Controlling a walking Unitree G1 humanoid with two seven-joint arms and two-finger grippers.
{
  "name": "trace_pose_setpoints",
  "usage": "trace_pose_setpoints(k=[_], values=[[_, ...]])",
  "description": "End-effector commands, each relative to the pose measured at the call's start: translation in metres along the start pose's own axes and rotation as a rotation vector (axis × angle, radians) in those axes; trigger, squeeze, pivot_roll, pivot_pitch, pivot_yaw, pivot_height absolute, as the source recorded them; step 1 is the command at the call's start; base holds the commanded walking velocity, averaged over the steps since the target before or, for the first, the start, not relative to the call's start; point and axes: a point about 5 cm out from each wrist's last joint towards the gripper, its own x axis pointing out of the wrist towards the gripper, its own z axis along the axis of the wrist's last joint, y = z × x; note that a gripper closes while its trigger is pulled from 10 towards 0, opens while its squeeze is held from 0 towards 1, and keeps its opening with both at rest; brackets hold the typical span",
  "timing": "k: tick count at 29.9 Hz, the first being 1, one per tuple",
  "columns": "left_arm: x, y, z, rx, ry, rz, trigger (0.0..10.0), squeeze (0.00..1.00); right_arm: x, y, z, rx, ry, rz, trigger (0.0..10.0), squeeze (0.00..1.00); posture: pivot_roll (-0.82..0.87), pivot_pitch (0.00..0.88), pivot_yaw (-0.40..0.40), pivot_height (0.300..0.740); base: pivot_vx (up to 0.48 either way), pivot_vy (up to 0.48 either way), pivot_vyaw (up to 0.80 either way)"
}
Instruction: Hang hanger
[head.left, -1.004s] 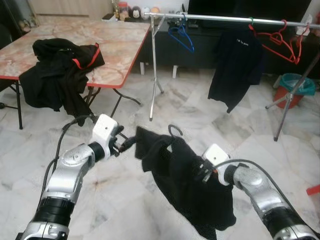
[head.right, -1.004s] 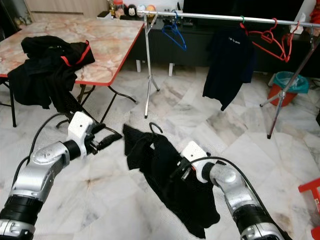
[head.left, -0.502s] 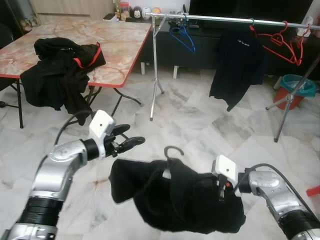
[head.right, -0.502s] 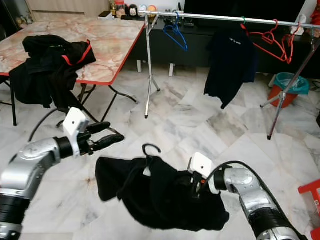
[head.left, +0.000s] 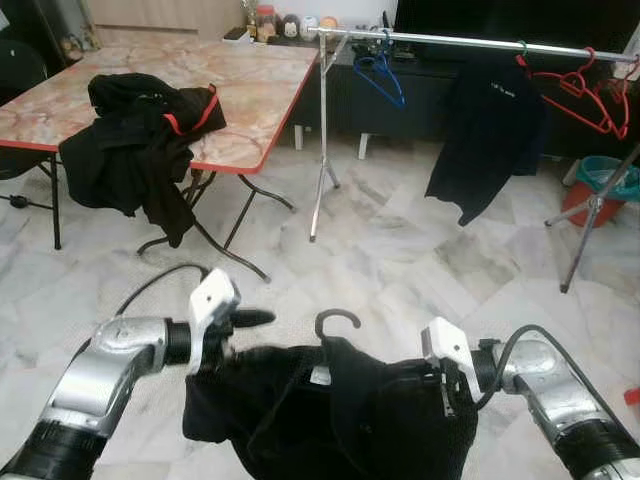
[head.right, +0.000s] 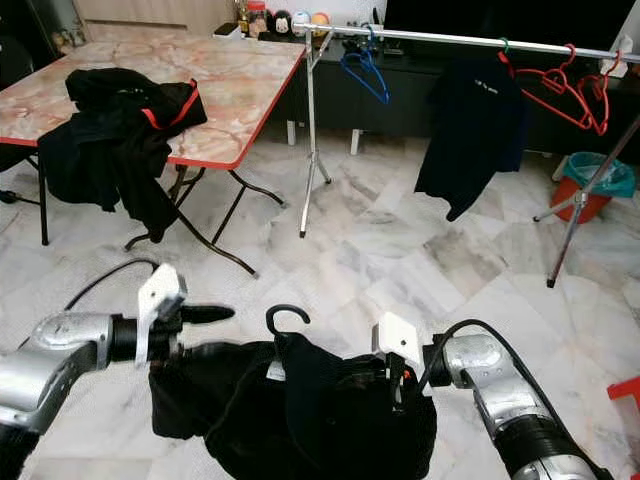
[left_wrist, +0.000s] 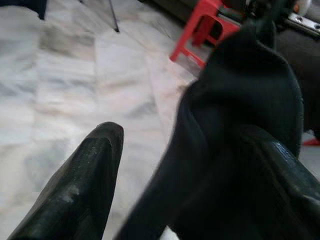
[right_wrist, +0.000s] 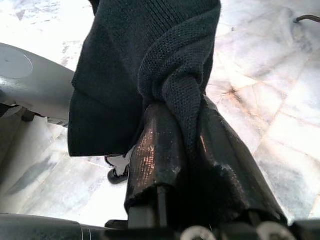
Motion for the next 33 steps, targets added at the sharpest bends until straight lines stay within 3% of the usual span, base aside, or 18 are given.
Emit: trace_pose_setpoints(k=[1, 18, 31, 32, 33], values=[[-0.001, -0.003, 0.006, 0.03, 0.014, -0.02, 10.0, 1.0, -0.003, -0.001, 0.006, -0.037, -0.018, 0.002, 10.0, 0.0, -0.07, 0.0, -0.031, 0.74, 0.0, 0.0, 0.0], [0.003, -0.009, 0.005, 0.027, 0.045, -0.079, 10.0, 1.0, 0.003, -0.001, 0.011, -0.052, -0.038, 0.014, 10.0, 0.0, -0.08, 0.0, -0.027, 0.74, 0.0, 0.0, 0.0], [0.015, -0.003, 0.005, 0.051, 0.086, 0.0, 10.0, 1.0, 0.009, 0.001, 0.024, -0.102, -0.057, 0.047, 10.0, 0.0, -0.08, 0.0, -0.027, 0.74, 0.0, 0.0, 0.0], [0.014, -0.003, 0.004, 0.066, 0.098, -0.012, 10.0, 0.65, 0.009, 0.001, 0.025, -0.106, -0.058, 0.052, 10.0, 0.0, -0.08, 0.0, -0.027, 0.74, 0.0, 0.0, 0.0], [0.013, -0.004, 0.005, 0.073, 0.1, -0.018, 10.0, 0.65, 0.009, 0.001, 0.025, -0.107, -0.058, 0.052, 10.0, 0.0, -0.08, 0.0, -0.027, 0.74, 0.0, 0.0, 0.0]])
